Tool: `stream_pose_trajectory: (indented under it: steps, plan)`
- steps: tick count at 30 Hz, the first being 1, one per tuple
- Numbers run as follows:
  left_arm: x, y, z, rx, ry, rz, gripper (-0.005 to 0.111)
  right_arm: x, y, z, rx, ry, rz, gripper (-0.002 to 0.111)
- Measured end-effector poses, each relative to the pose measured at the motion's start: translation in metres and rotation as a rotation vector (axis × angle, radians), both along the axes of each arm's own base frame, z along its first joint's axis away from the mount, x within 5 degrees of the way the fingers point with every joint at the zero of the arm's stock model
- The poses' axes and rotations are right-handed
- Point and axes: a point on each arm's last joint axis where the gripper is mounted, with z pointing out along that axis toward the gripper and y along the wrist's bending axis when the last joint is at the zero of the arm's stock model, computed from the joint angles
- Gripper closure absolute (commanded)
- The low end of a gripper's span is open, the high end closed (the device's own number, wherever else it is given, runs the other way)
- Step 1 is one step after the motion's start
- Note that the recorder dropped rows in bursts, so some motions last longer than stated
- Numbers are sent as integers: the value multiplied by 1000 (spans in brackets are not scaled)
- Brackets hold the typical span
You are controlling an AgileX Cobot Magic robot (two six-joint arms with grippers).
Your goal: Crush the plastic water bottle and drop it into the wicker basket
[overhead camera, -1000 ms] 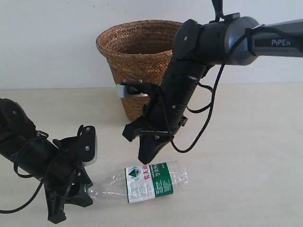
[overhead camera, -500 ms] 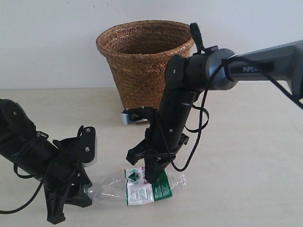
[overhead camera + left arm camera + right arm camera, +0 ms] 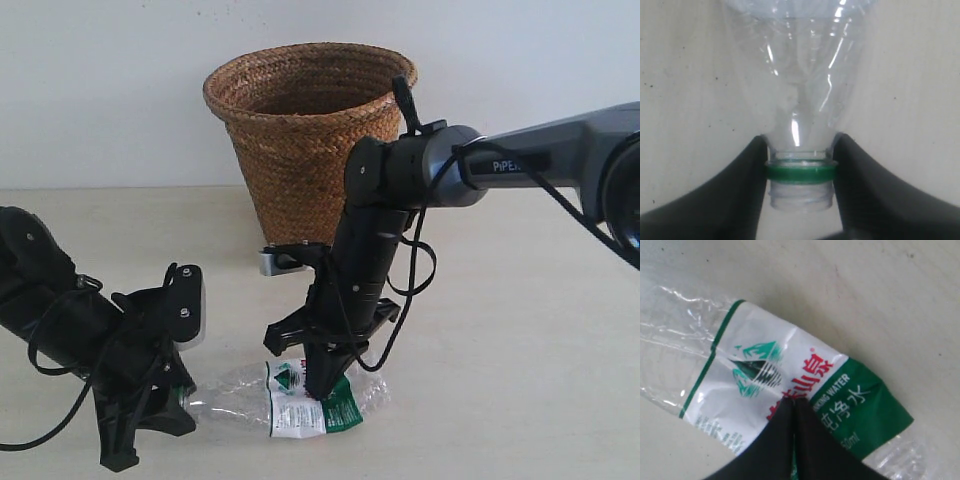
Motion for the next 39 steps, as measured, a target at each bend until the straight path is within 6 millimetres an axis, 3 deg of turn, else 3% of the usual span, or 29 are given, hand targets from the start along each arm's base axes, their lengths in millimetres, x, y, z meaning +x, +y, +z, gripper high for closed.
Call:
stream_pose_trajectory:
  steps: [7, 12, 17, 23, 25, 29, 39]
  plan:
    - [0, 0, 0, 0, 2, -1, 102, 0, 0, 16, -2, -24, -14, 108]
    - [0, 0, 0, -3, 3, 2, 102, -2, -2, 39, 11, -61, 0, 108]
    - [0, 0, 0, -3, 3, 2, 102, -8, -7, 78, 47, -137, 46, 108]
    - [0, 0, 1, -4, 1, 2, 102, -23, -23, 143, 123, -273, 71, 108]
    - [0, 0, 3, -6, -6, 2, 102, -27, -38, 160, 134, -302, 50, 108]
    - [-1, 0, 16, -20, -48, 2, 102, -32, -80, 172, 119, -315, -31, 108]
    - [-4, -13, 76, -182, -59, -61, 102, -40, -186, 160, 43, -276, -244, 108]
